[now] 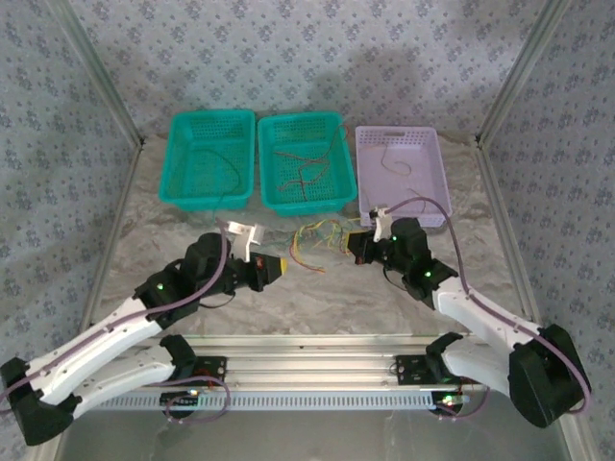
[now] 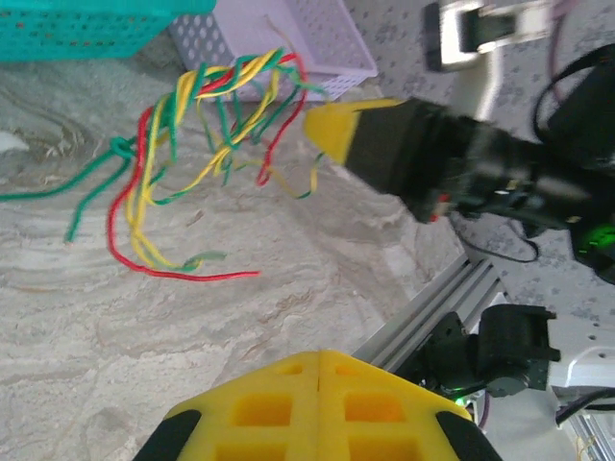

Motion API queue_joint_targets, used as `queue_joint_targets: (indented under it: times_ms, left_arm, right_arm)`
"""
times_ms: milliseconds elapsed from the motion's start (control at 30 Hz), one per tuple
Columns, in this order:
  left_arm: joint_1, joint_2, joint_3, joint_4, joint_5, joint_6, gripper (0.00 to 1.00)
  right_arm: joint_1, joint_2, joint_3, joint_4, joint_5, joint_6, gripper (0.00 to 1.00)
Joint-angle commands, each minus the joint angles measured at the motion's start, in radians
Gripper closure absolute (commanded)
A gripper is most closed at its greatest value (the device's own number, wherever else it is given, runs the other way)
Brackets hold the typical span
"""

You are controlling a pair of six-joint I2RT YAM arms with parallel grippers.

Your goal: Untangle the cables

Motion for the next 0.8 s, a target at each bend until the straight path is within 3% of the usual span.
queue_joint_targets:
  times_ms: [0,133,167,233,300,333,500,767]
  left_arm:
    - [0.002,-0.049,0.050,-0.052,0.023,0.040,1.00]
    - [0.006,-0.041,0.062,-0.089,0.040,0.051,1.00]
    - [0.005,-0.026,0.051,-0.082,0.060,0.043,0.93]
    - [0.004,0.010,0.020,-0.060,0.090,0.016,0.69]
    - [0.004,0.038,-0.006,-0.043,0.092,-0.012,0.37]
    - [0.003,0.051,-0.012,-0.039,0.086,-0.026,0.31]
    - [-0.015,0.136,-0.044,0.022,0.045,-0.122,0.20]
    - [-0.028,0.191,-0.127,0.202,-0.091,-0.347,0.19]
  right_arm:
    - [-0.011,0.024,-0.010,-0.003,0.051,0.001,1.00]
    - [-0.026,0.032,-0.018,0.036,-0.002,0.039,1.00]
    - [-0.025,0.031,-0.008,0.030,-0.006,0.044,1.00]
    - [-0.021,0.032,0.014,0.008,-0.008,0.047,1.00]
    - [-0.020,0.028,0.029,-0.005,-0.012,0.051,1.00]
    - [-0.018,0.025,0.031,-0.005,-0.008,0.054,1.00]
    - [0.002,0.017,0.029,0.011,0.019,0.079,1.00]
    - [0.046,0.008,0.002,0.142,0.080,0.133,1.00]
